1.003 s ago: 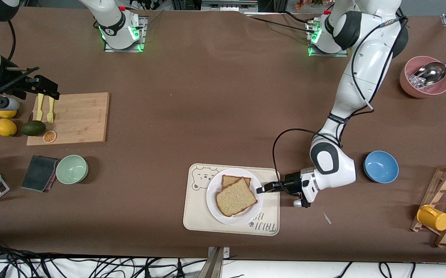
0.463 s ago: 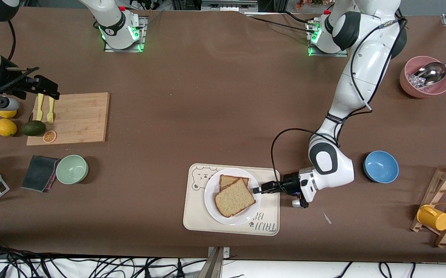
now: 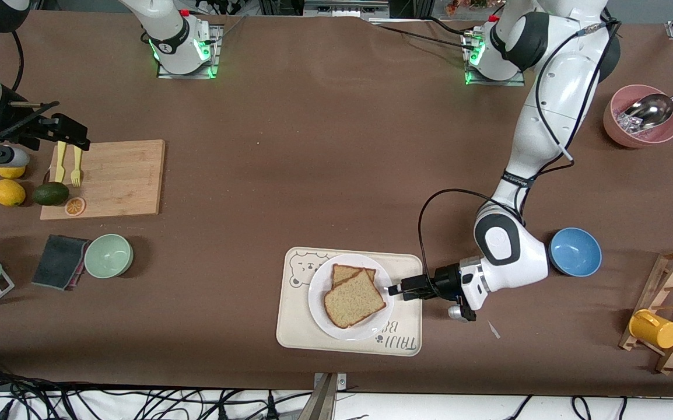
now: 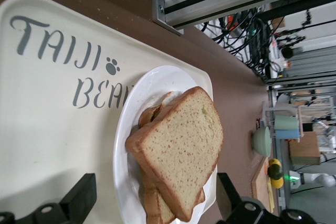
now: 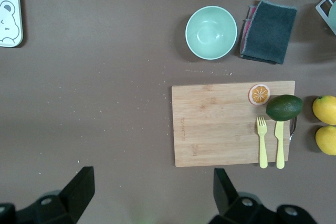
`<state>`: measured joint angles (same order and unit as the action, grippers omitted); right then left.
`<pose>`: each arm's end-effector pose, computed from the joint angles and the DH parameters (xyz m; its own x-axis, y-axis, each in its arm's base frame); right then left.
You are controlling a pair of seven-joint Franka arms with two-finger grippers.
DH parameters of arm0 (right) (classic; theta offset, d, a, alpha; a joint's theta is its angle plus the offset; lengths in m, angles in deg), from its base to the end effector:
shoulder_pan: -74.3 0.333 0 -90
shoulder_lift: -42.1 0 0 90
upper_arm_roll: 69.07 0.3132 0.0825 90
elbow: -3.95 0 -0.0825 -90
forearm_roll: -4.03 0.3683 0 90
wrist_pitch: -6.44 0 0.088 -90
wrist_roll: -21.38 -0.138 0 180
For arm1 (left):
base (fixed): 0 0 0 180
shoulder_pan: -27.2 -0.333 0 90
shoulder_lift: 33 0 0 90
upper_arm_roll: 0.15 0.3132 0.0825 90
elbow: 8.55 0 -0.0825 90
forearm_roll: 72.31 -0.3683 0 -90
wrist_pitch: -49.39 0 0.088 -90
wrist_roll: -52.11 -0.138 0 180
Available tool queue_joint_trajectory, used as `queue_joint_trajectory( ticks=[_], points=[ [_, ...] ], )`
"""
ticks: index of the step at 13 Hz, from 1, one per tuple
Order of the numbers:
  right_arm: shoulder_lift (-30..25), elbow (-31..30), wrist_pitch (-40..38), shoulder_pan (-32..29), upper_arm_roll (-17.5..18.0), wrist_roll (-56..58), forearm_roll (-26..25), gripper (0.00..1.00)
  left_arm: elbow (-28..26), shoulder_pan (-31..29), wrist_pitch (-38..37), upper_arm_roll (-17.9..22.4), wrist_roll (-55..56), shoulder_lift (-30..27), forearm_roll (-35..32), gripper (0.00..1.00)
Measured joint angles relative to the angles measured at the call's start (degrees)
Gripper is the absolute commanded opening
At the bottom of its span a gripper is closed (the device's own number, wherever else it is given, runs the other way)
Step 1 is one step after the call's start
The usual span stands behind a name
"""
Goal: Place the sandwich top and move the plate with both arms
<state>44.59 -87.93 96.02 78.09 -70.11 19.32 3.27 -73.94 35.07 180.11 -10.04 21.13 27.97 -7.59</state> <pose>0.5452 0.0245 0.5517 0.9965 0.0117 -0.0829 0.0132 -0.9998 0.0170 0.7407 -0.2374 0.1651 0.9850 0.0966 0.1429 -0.0668 -0.5497 0.8327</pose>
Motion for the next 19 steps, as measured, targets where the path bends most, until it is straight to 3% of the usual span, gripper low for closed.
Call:
queue_joint_trajectory(
  ticks=[7,15,19],
  points=[
    [0.0,0.0,0.0,0.0,0.0,0.0,0.0,1.0,0.05,-1.25,-2.25,0.21,7.94,-4.22,-23.82,1.0],
    [0.0,0.0,0.0,0.0,0.0,0.0,0.0,1.0,0.23,-4.87,-15.11,0.8,10.01,-12.45,-43.17,1.0],
    [0.0,0.0,0.0,0.0,0.0,0.0,0.0,1.0,0.34,-4.78,-25.91,0.81,13.33,-18.37,-53.66,1.0]
  ],
)
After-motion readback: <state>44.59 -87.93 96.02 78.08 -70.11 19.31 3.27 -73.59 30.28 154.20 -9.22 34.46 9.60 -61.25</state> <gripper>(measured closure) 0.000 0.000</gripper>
